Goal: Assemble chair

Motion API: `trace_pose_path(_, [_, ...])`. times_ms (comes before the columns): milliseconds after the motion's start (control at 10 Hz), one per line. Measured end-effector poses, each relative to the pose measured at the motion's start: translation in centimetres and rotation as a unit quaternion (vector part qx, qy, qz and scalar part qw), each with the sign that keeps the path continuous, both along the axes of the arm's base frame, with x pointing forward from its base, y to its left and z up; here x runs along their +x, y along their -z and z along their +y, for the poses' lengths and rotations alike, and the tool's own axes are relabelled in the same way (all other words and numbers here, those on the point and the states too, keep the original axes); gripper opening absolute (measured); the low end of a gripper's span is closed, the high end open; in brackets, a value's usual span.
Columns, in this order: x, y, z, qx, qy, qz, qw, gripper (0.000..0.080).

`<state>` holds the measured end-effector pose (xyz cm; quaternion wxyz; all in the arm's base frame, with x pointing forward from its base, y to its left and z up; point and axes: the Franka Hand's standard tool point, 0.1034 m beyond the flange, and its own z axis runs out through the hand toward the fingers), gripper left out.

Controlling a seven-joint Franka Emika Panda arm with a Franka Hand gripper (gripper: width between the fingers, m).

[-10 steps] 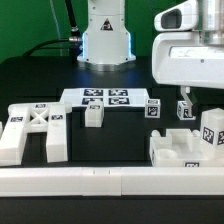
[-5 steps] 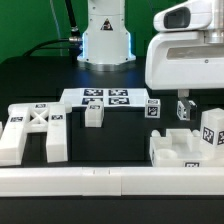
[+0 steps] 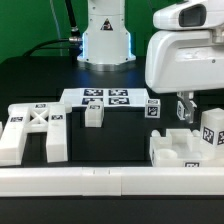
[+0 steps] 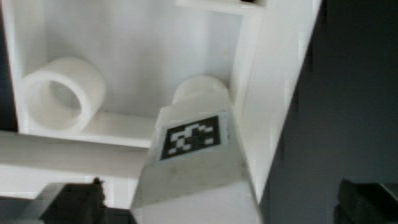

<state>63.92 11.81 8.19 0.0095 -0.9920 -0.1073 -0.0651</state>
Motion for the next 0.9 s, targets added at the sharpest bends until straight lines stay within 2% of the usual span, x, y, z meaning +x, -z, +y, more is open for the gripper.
trace_pose_path(100, [0.05,0.0,-0.31,-0.002,-0.013,-0.001,1.0,0.0649])
trace_pose_path(300, [0.03,0.01,-0.27,-0.002,-0.013,0.0,1.0,0.0392])
trace_pose_path(400, [0.04,0.01,-0.29,-0.002,-0.013,0.0,1.0,0.0392])
trace_pose_path(500, [0.04,0.02,-0.28,-0.001,-0.006,0.0,1.0,0.0285])
trace_pose_path(700, [0.03,0.02,-0.29,0.0,0.003,0.0,1.0,0.0286])
trace_pose_path(900, [0.03,0.03,-0.39,0.017,0.094,0.004,0.995,0.0286])
